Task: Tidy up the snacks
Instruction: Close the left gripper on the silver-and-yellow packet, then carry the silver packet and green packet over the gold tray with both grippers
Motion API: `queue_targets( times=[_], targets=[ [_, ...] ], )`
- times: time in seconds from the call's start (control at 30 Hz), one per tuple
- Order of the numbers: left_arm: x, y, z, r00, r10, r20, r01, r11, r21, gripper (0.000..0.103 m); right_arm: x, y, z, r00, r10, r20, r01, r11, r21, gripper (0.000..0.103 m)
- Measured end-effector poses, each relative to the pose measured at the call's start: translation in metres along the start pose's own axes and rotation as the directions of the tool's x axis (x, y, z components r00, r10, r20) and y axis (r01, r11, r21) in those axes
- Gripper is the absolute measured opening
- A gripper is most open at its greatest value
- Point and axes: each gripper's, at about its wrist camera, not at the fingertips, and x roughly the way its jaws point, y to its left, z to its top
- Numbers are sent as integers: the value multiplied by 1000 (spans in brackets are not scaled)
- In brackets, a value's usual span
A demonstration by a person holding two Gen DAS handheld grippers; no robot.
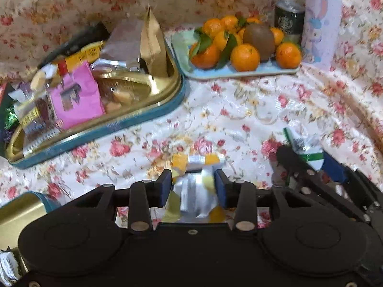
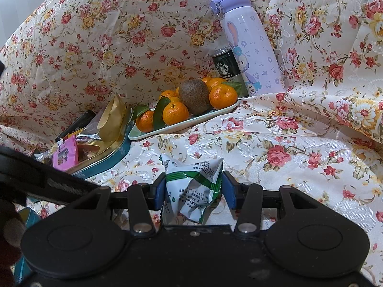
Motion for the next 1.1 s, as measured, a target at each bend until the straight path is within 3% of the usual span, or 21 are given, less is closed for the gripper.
queue_targets(
  times=[0.33,0.53,0.77,1.1],
  targets=[
    [-8,-3,-9,999,10,46,-10,1000,-15,47,0,0,0,1000,-4,-1,4,1000,-6,50],
    [-49,5,-22,994,43,101,-39,999,-35,47,1,7,0,999,-33,-2,33,998,-49,49],
    [-109,47,-46,986,70,152,-54,993,-107,47,-16,23,-1,997,-74,-20,71,991,-115,49],
    [-162,124,-112,959,220,176,-179,958,-223,47,-93,91,-13,998,56,-22,-59,974,-219,49]
  ],
)
